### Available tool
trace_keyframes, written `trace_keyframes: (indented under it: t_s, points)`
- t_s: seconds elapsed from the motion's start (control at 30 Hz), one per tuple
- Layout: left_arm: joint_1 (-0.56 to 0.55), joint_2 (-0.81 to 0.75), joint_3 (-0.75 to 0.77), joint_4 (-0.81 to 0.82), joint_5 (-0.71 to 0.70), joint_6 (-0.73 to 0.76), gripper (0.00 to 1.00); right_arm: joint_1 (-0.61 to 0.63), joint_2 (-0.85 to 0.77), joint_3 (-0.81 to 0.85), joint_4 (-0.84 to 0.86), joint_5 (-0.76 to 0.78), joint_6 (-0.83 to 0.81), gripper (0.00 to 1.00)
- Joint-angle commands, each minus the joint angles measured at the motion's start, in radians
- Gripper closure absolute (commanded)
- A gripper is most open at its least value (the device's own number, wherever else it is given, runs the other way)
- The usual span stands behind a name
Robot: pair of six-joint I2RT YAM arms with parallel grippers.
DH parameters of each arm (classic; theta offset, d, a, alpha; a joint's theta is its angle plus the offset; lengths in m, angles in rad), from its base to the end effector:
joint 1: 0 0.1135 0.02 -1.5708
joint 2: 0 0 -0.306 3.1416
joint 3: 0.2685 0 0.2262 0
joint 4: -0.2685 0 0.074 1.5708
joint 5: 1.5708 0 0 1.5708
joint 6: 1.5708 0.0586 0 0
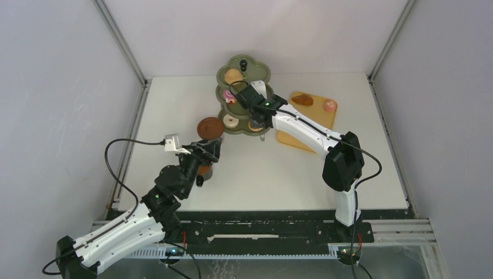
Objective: Serve the afternoon tea
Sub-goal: Place the desert on the desert table.
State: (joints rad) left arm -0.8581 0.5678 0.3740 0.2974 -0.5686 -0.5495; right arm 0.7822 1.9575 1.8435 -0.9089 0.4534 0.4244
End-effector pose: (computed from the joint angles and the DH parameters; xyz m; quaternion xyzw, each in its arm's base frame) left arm 0.0960 -0.0628 0.3077 -0.1071 0.6671 -0.3182 0.6651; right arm 0.3195 0.2813 0.3236 -0.1071 0.9339 -0.0286 0.3398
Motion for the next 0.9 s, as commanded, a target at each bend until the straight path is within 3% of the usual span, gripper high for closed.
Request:
trace_keyframes:
  t_s: [0.0,0.87]
  points:
    - [-0.006,0.001,0.036,0.042,0.02,0.001,0.29,0.016,-0.066,0.006,0.03,-0.003,-0.007,0.79]
    - [-0.006,-0.004,0.031,0.041,0.021,-0.007,0.3,0.05,-0.073,-0.004,0.009,0.013,-0.001,0.74]
